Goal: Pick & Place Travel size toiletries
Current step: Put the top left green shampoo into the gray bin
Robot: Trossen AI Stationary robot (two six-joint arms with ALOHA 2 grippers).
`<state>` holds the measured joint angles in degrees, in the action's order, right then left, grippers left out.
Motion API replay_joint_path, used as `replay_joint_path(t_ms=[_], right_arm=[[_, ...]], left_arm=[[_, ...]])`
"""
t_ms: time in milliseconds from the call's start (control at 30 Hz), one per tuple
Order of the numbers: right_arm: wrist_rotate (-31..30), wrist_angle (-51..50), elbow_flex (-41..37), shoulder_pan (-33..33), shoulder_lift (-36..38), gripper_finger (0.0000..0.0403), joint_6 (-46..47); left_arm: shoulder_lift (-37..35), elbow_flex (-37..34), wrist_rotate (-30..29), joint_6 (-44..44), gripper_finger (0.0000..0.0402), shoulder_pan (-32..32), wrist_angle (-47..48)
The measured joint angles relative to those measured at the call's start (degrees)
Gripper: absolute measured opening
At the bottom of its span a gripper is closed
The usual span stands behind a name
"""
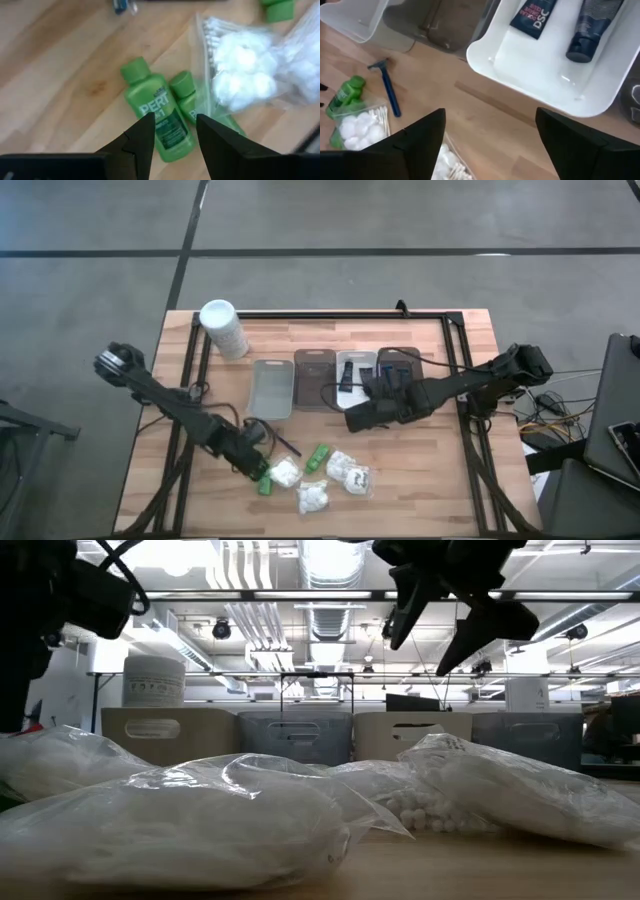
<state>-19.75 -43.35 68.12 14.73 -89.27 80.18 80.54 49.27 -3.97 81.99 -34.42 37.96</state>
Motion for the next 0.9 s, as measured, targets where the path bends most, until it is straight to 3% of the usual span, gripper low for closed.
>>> replay_joint_path(t_ms=[200,433,700,900], right_arm=[[0.0,0.1,0.0,1.5,0.0,0.0324,-0.6],[0.1,-0.5,0.0,2.8,0.0,0.0341,-2.2],[0.1,-1.5,-0.1,3.1,0.0,0.0354,-3.1],[0.2,-1.5,-0.1,3.1,0.0,0.0346,-3.7]], left_arm=[[8.5,4.0,1.5,6.2,0.0149,-2.5,2.2],[9.1,4.2,-2.6,15.6,0.0161,-5.3,1.9],[9.0,4.1,-3.2,19.6,0.0245,-5.3,2.1],[9.7,4.0,-3.2,16.6,0.0305,-5.3,2.1]])
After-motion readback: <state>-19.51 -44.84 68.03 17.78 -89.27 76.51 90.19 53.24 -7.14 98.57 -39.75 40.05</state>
